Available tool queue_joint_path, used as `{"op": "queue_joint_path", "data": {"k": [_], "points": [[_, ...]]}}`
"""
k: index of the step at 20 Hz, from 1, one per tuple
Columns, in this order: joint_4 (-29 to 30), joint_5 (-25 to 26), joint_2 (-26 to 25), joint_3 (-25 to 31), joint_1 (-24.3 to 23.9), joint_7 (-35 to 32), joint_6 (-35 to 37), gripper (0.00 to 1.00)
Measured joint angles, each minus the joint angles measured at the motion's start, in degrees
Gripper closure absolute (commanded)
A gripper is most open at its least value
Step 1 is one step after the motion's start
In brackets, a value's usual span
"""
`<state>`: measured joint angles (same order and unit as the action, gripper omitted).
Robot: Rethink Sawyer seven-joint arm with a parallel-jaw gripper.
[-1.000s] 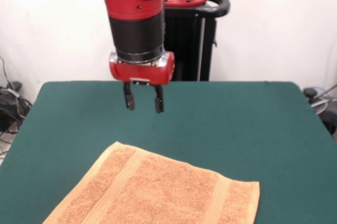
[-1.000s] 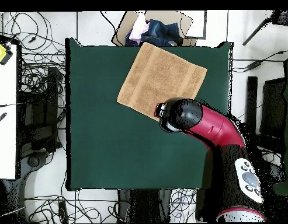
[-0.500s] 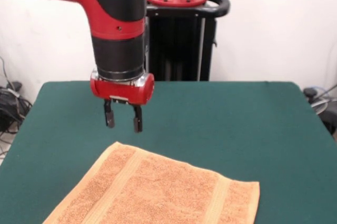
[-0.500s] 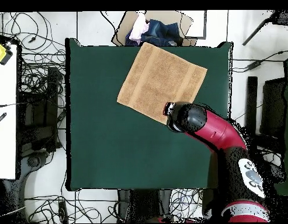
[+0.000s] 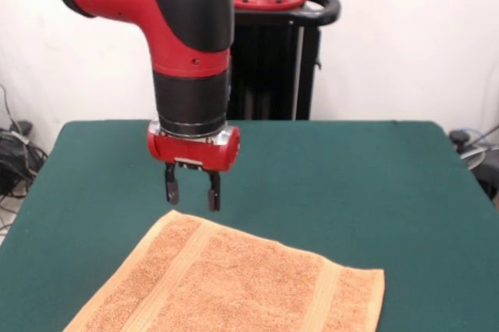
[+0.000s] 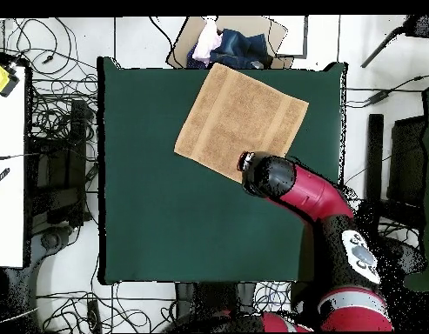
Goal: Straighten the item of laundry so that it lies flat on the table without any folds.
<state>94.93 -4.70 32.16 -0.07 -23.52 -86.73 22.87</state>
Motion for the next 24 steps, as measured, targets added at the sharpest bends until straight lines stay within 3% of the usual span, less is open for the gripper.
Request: {"op": "queue_joint_path", "data": {"k": [8, 24], "points": [[0.0, 0.0, -1.8, -1.0, 2.3, 0.0, 0.0, 0.0], [-0.5, -0.1, -5.2, -1.0, 1.5, 0.0, -0.1, 0.0]]}}
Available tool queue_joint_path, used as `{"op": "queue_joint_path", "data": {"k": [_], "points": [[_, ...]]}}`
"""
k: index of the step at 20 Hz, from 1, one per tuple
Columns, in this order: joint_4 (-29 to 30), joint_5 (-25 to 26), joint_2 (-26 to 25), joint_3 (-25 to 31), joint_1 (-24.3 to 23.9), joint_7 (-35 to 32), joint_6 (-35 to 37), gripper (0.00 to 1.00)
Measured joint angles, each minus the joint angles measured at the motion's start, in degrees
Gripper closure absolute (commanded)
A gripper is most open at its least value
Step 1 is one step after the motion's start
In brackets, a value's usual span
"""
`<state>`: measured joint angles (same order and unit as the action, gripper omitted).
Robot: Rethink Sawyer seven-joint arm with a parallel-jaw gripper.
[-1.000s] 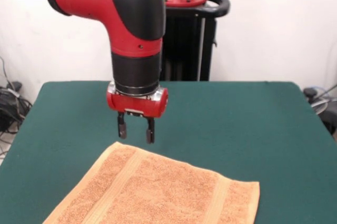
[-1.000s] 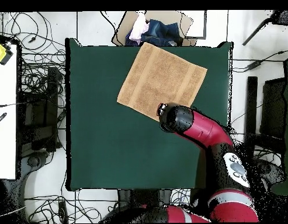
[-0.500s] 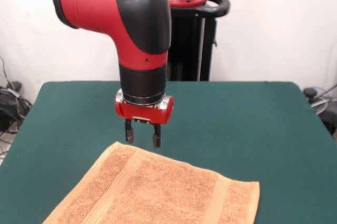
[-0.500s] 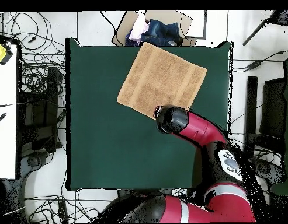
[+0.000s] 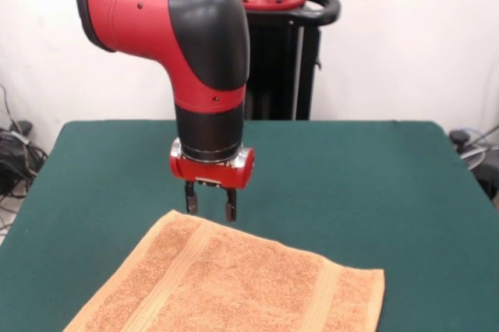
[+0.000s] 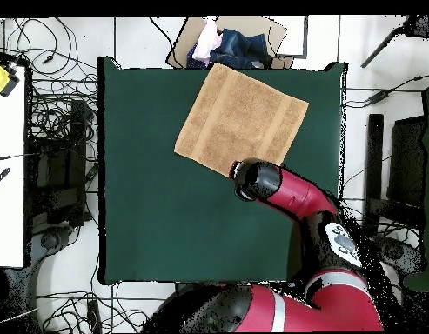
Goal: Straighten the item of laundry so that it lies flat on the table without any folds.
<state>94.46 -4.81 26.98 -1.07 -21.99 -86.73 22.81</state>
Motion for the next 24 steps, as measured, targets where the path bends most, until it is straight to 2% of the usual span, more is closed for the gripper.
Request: {"op": "queue_joint_path", "data": {"k": [14, 24], "points": [[-1.1, -0.1, 0.1, 0.0, 0.4, 0.0, 0.0, 0.0], [-1.1, -0.3, 3.8, 0.0, 0.3, 0.0, -0.2, 0.0]]}}
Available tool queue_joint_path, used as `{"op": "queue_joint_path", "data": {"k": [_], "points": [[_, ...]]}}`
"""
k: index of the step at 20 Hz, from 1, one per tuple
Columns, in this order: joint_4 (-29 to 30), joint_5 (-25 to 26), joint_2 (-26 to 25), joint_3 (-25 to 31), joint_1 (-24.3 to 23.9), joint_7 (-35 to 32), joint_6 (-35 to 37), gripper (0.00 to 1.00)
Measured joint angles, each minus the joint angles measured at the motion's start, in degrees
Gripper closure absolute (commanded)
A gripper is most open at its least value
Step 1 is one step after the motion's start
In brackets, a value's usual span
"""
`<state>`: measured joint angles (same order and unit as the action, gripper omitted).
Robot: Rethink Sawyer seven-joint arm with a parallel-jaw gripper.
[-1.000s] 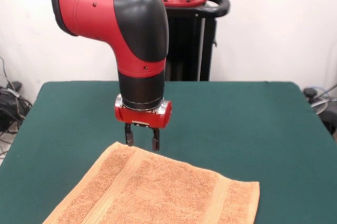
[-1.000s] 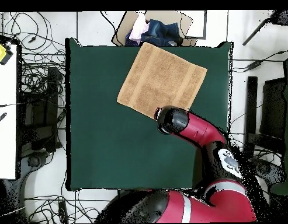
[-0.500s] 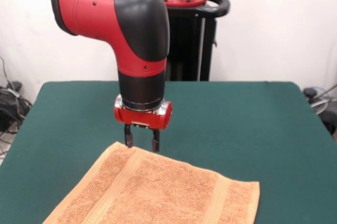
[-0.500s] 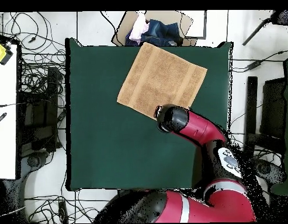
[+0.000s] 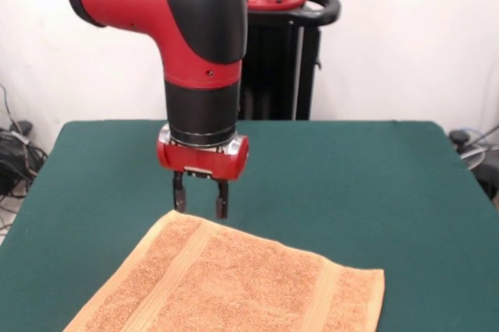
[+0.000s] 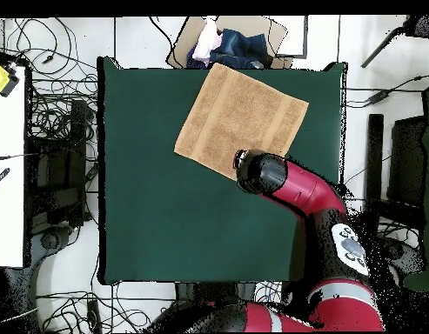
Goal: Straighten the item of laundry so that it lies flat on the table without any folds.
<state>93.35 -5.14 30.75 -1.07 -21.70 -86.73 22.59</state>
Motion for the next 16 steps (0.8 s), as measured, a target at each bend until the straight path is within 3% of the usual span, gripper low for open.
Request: {"op": "queue_joint_path", "data": {"k": [16], "points": [[-2.6, 0.0, -7.9, 0.0, -0.4, 0.0, -4.4, 0.0]]}}
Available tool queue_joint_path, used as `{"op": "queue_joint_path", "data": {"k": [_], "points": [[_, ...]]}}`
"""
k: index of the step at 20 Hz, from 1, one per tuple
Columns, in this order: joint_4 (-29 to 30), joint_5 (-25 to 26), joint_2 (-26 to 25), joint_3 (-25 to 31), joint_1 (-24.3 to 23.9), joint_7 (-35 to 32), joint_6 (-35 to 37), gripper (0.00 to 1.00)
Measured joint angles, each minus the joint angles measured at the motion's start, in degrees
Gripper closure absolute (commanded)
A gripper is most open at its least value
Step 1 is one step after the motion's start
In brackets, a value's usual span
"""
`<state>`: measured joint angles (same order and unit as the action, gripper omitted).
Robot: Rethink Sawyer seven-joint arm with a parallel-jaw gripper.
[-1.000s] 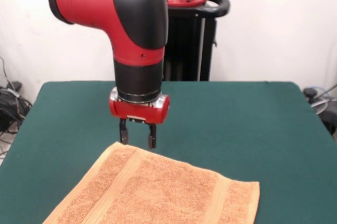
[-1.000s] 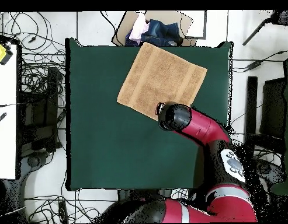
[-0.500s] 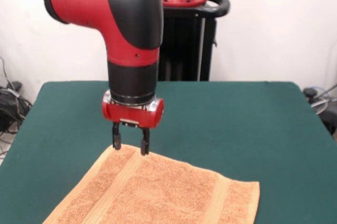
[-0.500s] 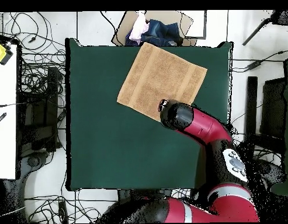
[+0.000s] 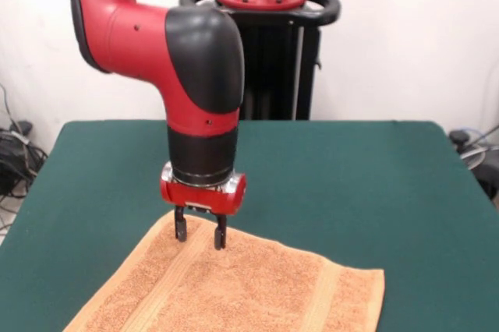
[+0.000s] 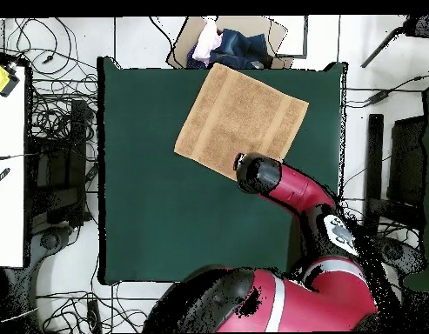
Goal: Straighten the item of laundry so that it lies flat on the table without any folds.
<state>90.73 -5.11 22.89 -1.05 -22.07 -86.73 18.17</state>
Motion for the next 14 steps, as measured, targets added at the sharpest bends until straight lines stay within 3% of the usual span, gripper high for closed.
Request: {"op": "queue_joint_path", "data": {"k": [14], "points": [[-2.0, 0.0, -2.2, 0.0, 0.0, 0.0, 0.0, 0.0]]}}
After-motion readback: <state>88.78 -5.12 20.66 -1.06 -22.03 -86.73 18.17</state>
